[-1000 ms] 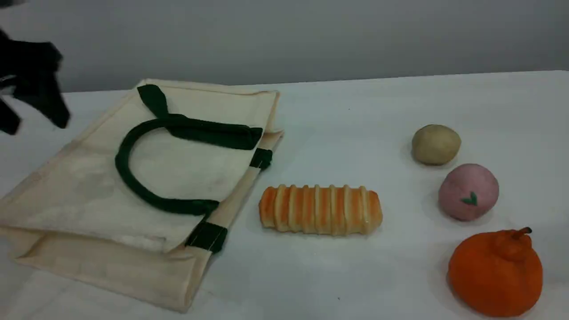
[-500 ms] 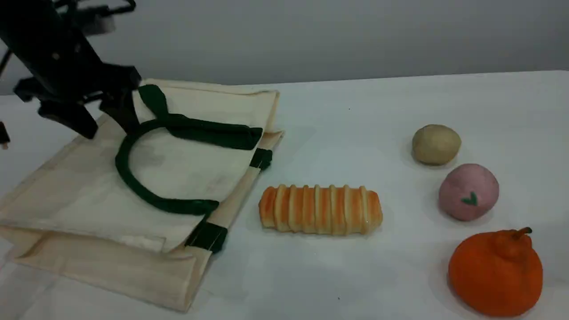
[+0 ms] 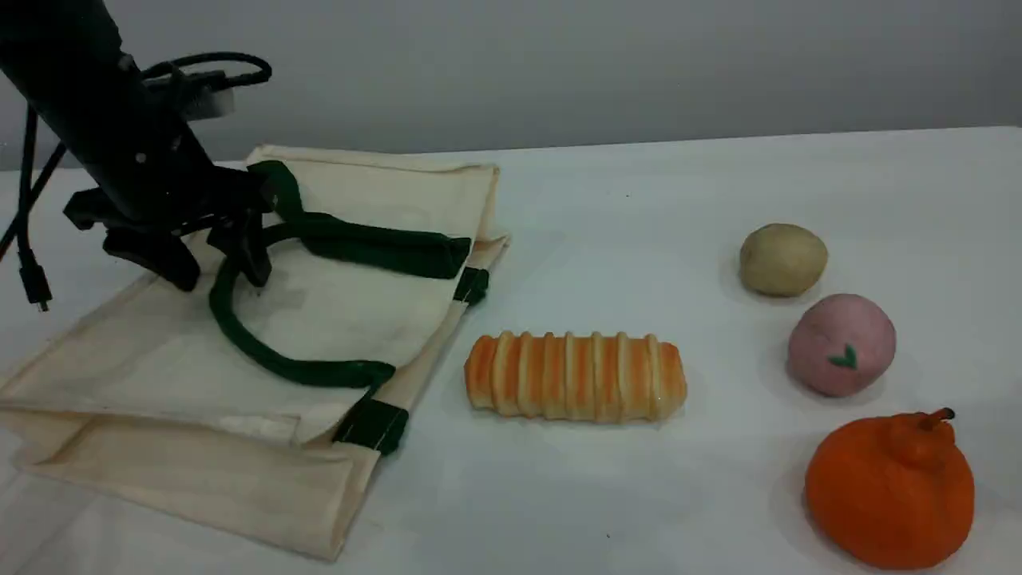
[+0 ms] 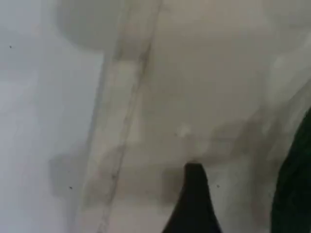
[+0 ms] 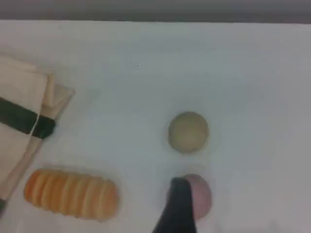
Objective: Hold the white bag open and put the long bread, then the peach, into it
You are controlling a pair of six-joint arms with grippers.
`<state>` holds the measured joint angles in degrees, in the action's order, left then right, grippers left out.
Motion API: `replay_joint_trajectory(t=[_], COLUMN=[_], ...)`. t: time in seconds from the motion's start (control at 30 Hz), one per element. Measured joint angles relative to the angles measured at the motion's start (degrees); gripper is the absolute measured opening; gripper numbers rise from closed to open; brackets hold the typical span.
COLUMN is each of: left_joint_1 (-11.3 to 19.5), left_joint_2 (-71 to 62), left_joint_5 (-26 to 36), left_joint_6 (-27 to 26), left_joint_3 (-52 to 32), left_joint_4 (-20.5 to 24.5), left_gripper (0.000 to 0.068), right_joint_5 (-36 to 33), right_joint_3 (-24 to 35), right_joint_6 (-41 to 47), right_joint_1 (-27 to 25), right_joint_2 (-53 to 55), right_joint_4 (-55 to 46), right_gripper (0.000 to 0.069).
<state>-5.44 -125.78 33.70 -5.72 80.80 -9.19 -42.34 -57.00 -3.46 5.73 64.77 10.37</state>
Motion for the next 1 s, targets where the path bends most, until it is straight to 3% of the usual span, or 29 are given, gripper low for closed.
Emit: replay_joint_trajectory(t=[0.1,0.3,0.43,0.63,1.0], left_joint_1=[0.0,0.0,0.0,0.0,0.1], left_joint_2=[0.0,-0.8,-1.6,-0.7,2.4], left_joint_5=[-0.4,-1.2,-1.2,1.5,21.5], left_joint_6=[0.0,0.0,0.0,-3.7,-8.4], left_joint_3=[0.0,0.0,0.0,1.7,16.4], left_joint_4=[0.0,-0.2,-0.2,-0.1,0.0], left_gripper=[0.0447,0.0215,0.0103,0.0098,0.0098], right_joint_5=[0.1,-0.1,-0.1,-0.1,-0.1], right_joint_3=[0.0,0.0,0.0,0.0,0.0], right_joint_6=[0.0,0.0,0.0,0.0,0.0], right_joint_1=[0.0,0.0,0.0,0.0,0.0], right_joint_2=[0.0,-0.1,-0.1,-0.1,-0.1], right_joint_4=[0.0,0.0,0.0,-0.1,-0.1], right_gripper=[0.059,0.059,0.059,0.059,0.059])
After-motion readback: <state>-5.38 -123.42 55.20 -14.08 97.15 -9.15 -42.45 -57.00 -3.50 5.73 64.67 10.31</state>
